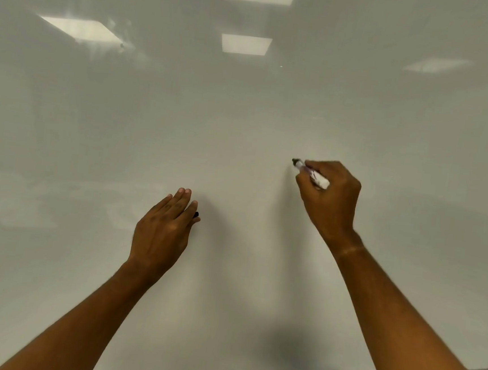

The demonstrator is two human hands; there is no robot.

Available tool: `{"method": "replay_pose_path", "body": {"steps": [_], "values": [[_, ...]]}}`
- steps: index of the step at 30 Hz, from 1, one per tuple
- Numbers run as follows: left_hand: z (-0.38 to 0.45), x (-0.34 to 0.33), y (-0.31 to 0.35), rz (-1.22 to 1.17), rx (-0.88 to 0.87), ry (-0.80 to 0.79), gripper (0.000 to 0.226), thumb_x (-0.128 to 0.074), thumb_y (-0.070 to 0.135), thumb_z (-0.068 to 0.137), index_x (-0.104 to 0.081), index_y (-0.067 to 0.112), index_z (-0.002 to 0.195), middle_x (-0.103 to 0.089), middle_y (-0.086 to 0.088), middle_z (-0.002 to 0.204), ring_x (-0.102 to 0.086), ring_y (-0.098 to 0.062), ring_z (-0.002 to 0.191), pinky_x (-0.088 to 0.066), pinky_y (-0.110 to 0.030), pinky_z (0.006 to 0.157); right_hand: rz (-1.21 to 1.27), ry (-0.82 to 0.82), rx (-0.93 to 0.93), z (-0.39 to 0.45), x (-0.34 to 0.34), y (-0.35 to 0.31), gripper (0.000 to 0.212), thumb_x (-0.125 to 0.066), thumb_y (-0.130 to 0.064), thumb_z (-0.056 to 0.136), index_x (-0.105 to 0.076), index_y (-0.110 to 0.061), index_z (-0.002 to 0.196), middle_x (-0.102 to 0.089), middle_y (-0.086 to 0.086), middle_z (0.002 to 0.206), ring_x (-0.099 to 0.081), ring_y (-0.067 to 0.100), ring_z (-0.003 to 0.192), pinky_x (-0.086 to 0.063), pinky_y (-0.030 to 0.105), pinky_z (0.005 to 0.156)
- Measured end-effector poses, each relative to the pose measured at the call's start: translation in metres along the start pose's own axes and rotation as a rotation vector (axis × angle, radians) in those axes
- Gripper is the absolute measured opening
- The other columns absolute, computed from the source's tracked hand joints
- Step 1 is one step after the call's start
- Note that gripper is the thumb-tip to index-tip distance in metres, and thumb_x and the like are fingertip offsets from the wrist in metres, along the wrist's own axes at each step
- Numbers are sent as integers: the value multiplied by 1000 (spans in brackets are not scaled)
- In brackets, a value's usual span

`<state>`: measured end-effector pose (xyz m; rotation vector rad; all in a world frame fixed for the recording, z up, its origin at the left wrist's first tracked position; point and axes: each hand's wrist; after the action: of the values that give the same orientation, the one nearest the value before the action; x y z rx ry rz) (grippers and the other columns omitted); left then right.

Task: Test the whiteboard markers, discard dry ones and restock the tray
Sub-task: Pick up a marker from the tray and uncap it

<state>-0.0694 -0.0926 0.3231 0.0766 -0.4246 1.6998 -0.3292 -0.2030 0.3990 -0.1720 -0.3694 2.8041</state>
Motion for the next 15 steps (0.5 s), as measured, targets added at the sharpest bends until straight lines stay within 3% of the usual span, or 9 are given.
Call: {"method": "replay_pose_path", "body": {"steps": [5, 9, 12, 15], "values": [[0, 1, 7, 4, -3, -6, 31, -54, 21, 90, -69, -1, 106, -63, -21, 118, -59, -32, 113, -44, -39, 96, -54, -19, 91, 18, -13, 8, 19, -67, -9, 82, -73, -3, 98, -71, 8, 89, -66, 15, 79, -48, 16, 73], [0, 1, 10, -1, 6, -15, 31, -54, 22, 91, -69, -1, 106, -62, -20, 119, -59, -31, 113, -45, -39, 96, -116, -154, 246, -10, -18, 16, 16, -67, -5, 81, -72, -1, 96, -68, 10, 88, -66, 19, 75, -48, 18, 70], [-1, 2, 12, -1, 8, -16, 31, -54, 22, 91, -69, -1, 107, -62, -20, 119, -59, -31, 113, -45, -39, 96, -85, -82, 123, -28, -6, 28, 17, -68, -4, 80, -72, -1, 97, -69, 9, 90, -65, 15, 79, -44, 11, 75], [-3, 3, 17, 2, 0, -25, 31, -54, 22, 91, -69, 0, 107, -63, -19, 119, -59, -30, 114, -44, -38, 96, -94, -138, 113, -55, 3, 34, 17, -68, -4, 80, -72, -1, 97, -70, 9, 89, -65, 15, 78, -44, 11, 75]]}}
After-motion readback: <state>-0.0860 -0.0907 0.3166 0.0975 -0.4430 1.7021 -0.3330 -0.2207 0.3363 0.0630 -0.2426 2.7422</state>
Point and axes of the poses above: each hand's wrist, its own z-axis towards the middle knuckle, its own x-axis out of the back of the hand, y = z × x
